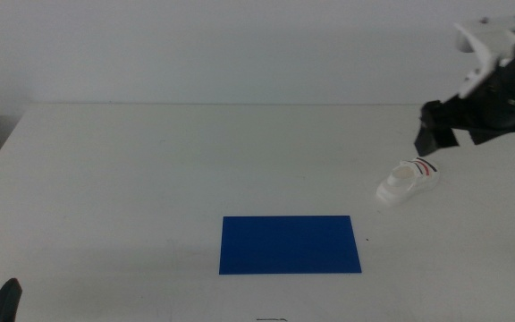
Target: Use one arm to grab the shoe from the table and place it on the mat.
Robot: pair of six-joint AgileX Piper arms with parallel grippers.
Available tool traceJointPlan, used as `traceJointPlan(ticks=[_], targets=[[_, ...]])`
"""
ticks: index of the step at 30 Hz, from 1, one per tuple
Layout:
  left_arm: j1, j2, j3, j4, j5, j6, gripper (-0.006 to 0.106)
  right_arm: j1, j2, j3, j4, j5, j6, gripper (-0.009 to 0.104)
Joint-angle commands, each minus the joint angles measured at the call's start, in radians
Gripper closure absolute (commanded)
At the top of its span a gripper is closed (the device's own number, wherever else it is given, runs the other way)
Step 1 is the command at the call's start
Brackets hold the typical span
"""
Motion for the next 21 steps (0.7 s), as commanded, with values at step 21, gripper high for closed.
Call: traceJointPlan(ticks=[21], targets=[[-0.004,-0.019,-0.003,-0.009,-0.083,-0.015,0.007,-0.009,0.317,-0.263,-0.132,0.043,1.008,0.021]])
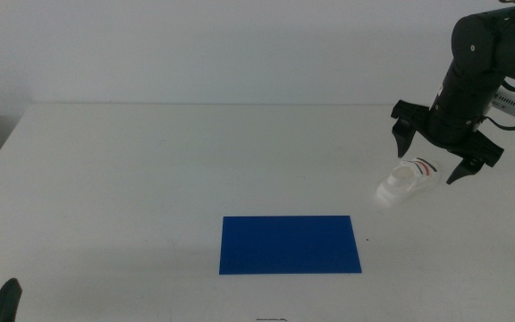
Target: Use one arm to grab the shoe from the table and place it on the mat.
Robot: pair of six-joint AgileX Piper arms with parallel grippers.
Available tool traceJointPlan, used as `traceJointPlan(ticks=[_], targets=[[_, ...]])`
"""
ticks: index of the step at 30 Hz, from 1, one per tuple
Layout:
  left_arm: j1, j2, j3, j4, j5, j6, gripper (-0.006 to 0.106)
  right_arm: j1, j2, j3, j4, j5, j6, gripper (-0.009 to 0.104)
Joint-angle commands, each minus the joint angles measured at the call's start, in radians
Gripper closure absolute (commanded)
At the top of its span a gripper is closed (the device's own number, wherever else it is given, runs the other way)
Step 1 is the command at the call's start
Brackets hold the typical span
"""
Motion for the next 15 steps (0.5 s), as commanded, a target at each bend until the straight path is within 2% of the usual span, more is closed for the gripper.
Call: traceJointPlan(ticks=[1,4,7,13,15], targets=[[-0.004,-0.019,-0.003,-0.009,-0.083,-0.015,0.007,-0.005,-0.06,-0.039,-0.018,-0.034,0.046,0.021],[-0.004,-0.019,-0.003,-0.009,-0.083,-0.015,0.007,-0.005,-0.055,-0.054,-0.045,0.007,0.146,0.021],[-0.004,-0.019,-0.003,-0.009,-0.083,-0.015,0.007,-0.004,-0.051,-0.055,-0.038,0.034,0.238,0.021],[-0.004,-0.019,-0.003,-0.009,-0.083,-0.015,0.007,0.004,-0.036,-0.057,-0.043,-0.015,0.239,0.021],[-0.004,-0.019,-0.003,-0.009,-0.083,-0.015,0.007,-0.001,-0.017,-0.074,-0.021,0.003,0.249,0.021]])
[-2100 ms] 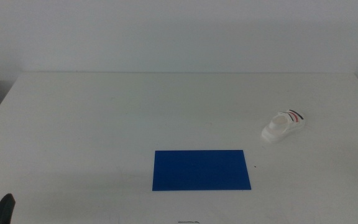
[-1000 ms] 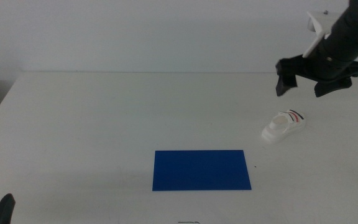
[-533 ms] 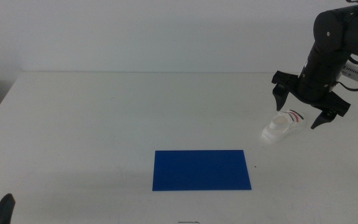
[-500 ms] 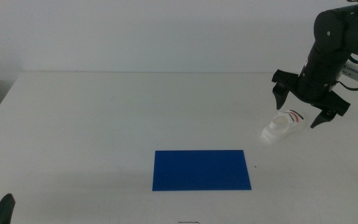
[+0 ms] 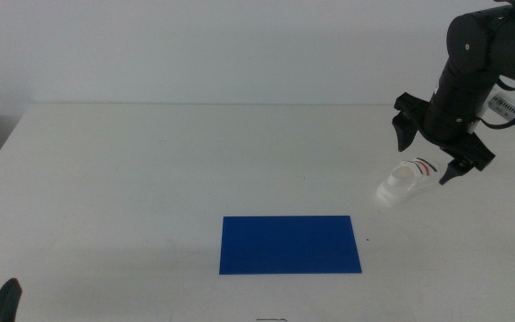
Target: Use one arm to grab the shoe from the table and place it on the mat.
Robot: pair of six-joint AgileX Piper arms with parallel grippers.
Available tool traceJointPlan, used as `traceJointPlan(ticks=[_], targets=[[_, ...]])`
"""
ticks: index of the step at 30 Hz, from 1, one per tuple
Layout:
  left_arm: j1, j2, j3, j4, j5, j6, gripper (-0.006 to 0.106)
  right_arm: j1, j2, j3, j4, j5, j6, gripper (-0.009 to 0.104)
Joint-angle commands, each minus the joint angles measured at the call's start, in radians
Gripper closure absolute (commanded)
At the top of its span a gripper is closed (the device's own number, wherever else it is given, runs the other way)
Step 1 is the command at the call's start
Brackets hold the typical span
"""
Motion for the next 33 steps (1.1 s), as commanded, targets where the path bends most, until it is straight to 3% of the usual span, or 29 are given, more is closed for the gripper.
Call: traceJointPlan(ticks=[1,4,9,18,21,28,30,33], targets=[[-0.004,-0.019,-0.003,-0.009,-0.083,-0.015,0.007,-0.012,-0.028,-0.055,0.015,0.019,0.027,0.021],[-0.004,-0.019,-0.003,-0.009,-0.083,-0.015,0.007,-0.026,0.036,-0.13,0.059,0.093,0.036,0.021],[-0.004,-0.019,-0.003,-0.009,-0.083,-0.015,0.007,-0.03,0.132,-0.245,0.045,0.182,0.037,0.021],[-0.004,-0.019,-0.003,-0.009,-0.083,-0.015,0.007,-0.034,0.183,-0.255,0.006,0.148,0.12,0.026],[-0.004,-0.019,-0.003,-0.009,-0.083,-0.015,0.007,-0.04,0.19,-0.255,0.022,0.155,0.135,0.038],[-0.004,-0.019,-0.003,-0.009,-0.083,-0.015,0.007,-0.033,0.183,-0.257,0.063,0.216,0.137,0.096],[-0.004,-0.019,-0.003,-0.009,-0.083,-0.015,0.007,-0.006,0.166,-0.255,0.052,0.216,0.137,0.096],[-0.004,-0.019,-0.003,-0.009,-0.083,-0.015,0.007,0.082,0.123,-0.255,-0.017,0.213,0.144,0.096]])
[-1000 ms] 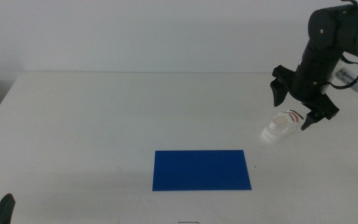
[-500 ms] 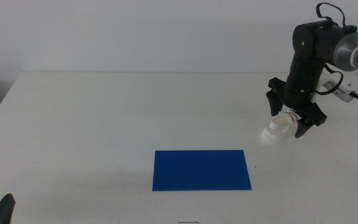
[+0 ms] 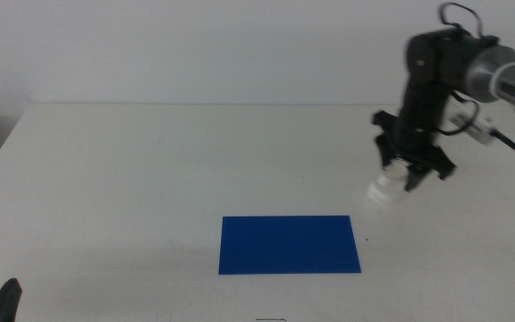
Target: Use one arm to grab the shoe from the table and place it on the mat.
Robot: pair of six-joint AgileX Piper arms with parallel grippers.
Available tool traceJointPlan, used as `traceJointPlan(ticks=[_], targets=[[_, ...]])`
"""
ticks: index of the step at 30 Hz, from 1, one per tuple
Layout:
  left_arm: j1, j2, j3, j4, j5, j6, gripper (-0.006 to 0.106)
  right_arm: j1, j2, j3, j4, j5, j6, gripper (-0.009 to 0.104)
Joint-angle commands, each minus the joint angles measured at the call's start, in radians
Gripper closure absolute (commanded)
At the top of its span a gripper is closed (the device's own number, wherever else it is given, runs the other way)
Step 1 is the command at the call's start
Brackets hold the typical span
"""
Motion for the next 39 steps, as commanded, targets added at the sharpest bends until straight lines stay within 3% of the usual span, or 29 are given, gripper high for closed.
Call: traceJointPlan(ticks=[1,12,19,22,25,30,33,39], targets=[[-0.004,-0.019,-0.003,-0.009,-0.083,-0.015,0.007,0.08,-0.115,-0.031,-0.055,0.089,0.022,0.096],[-0.004,-0.019,-0.003,-0.009,-0.083,-0.015,0.007,0.411,-0.195,0.033,-0.044,0.089,0.236,0.096],[-0.004,-0.019,-0.003,-0.009,-0.083,-0.015,0.007,0.469,-0.195,0.081,-0.067,0.088,0.208,0.096],[-0.004,-0.019,-0.003,-0.009,-0.083,-0.015,0.007,0.469,-0.197,0.08,-0.106,0.088,0.049,0.096],[-0.004,-0.019,-0.003,-0.009,-0.083,-0.015,0.007,0.469,-0.197,0.078,-0.142,0.088,-0.22,0.096],[-0.004,-0.019,-0.003,-0.009,-0.083,-0.015,0.007,0.469,-0.197,0.078,-0.158,0.083,-0.848,0.096],[-0.004,-0.019,-0.003,-0.009,-0.083,-0.015,0.007,0.469,-0.197,0.078,-0.163,0.082,-1.137,0.096],[-0.004,-0.019,-0.003,-0.009,-0.083,-0.015,0.007,0.468,-0.197,0.078,-0.159,0.08,-1.412,0.096]])
